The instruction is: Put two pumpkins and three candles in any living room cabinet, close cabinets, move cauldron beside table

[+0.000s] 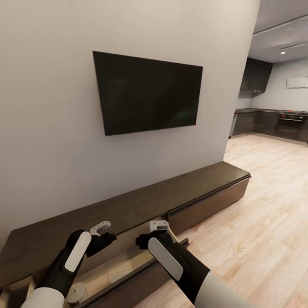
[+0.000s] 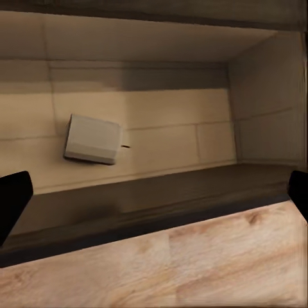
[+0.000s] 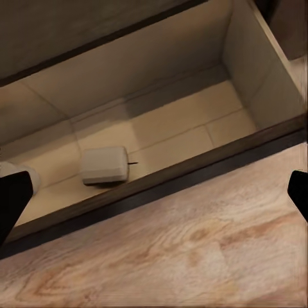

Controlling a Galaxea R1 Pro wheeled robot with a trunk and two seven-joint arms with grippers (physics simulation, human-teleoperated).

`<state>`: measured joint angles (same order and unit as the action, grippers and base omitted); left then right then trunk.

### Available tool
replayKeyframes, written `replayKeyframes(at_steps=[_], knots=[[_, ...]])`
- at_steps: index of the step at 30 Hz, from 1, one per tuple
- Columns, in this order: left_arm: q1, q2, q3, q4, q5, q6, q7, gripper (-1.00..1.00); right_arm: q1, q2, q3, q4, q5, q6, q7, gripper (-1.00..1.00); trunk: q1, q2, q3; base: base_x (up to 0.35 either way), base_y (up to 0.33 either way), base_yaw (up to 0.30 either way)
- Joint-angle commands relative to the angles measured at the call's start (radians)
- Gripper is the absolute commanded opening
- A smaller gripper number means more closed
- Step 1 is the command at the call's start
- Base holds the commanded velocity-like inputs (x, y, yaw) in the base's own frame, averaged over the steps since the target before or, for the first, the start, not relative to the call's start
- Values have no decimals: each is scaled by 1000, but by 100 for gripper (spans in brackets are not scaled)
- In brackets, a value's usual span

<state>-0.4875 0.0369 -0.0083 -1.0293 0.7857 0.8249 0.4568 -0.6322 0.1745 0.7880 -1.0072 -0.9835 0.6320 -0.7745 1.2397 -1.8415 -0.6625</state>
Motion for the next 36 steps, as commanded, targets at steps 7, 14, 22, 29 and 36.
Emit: replayKeyframes(at_steps=[7,14,22,29,36], knots=[[0,1,-1,-2,9,2,10,100,-1,0,-1,1,-29,2,-9,100,-27,49,28,0,0,-248],[0,0,-2,-1,2,2,10,100,-1,0,-1,1,-29,2,-11,100,-54,98,57,0,0,-248],[0,1,-1,-1,-2,3,10,100,-1,0,-1,1,-29,0,-12,100,-85,154,90,0,0,-248],[0,4,0,-2,-2,48,10,100,-1,0,-1,0,-30,-1,-10,100,-111,203,118,0,0,-204],[0,7,1,-2,-2,63,10,100,-1,0,-1,0,-30,0,-9,100,-138,252,141,0,0,-28]])
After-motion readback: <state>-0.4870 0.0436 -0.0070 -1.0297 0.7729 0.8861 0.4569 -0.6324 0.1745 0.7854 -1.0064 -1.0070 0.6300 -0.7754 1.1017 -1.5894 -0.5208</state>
